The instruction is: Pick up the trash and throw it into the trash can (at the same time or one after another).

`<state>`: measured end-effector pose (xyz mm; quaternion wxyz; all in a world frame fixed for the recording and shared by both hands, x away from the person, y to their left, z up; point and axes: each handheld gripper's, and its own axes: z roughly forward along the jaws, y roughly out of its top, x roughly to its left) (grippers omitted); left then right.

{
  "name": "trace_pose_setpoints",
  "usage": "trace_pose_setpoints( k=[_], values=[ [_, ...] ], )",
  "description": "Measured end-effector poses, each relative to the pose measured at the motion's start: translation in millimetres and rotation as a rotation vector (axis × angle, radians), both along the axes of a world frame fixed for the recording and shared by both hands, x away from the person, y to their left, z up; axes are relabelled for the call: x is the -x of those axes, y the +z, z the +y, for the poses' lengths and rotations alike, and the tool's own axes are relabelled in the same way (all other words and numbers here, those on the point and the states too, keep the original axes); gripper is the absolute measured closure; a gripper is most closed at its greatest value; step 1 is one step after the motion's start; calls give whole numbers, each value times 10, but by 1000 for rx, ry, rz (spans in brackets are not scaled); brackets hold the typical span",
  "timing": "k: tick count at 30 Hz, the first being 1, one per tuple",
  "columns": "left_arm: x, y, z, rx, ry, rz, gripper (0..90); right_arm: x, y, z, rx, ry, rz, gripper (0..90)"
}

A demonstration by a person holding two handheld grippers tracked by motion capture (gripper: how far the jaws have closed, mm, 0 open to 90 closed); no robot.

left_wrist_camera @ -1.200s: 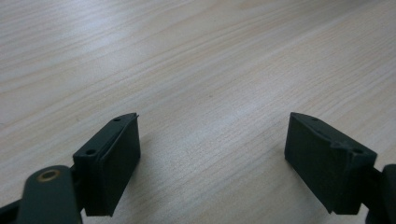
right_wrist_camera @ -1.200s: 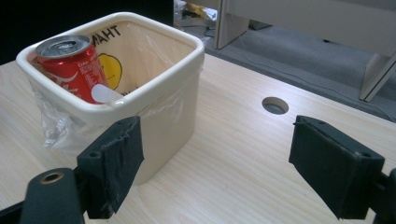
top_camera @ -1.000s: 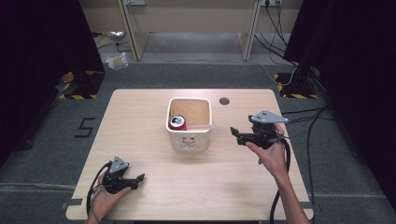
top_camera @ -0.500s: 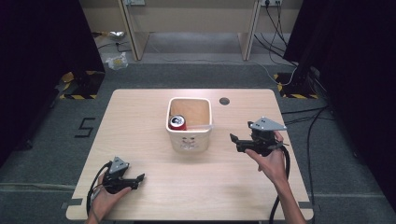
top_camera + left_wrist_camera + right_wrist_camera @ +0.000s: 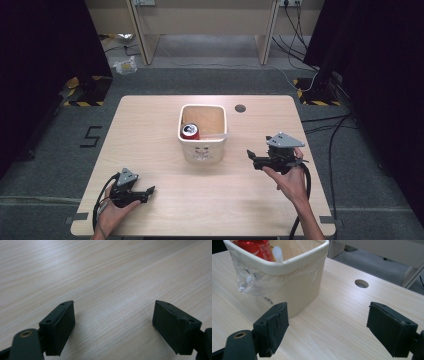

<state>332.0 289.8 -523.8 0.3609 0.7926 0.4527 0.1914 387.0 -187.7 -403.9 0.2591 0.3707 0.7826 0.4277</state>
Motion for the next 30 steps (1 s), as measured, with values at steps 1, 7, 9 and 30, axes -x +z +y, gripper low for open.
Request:
trace_pose_setpoints(
  k=[1,7,9,30],
  values=[
    [0,0,0,0,-1,1,175,6,-11,-6,4,3,1,175],
    [-1,-1,0,1,-1,-1,174,53,-73,-14,6,5,12,175],
    [0,0,1,-1,-1,0,174,67,-92,-14,9,3,8,175],
    [0,0,0,-1,-1,0,174,206,-384,-42,-11,14,35,175]
  ],
)
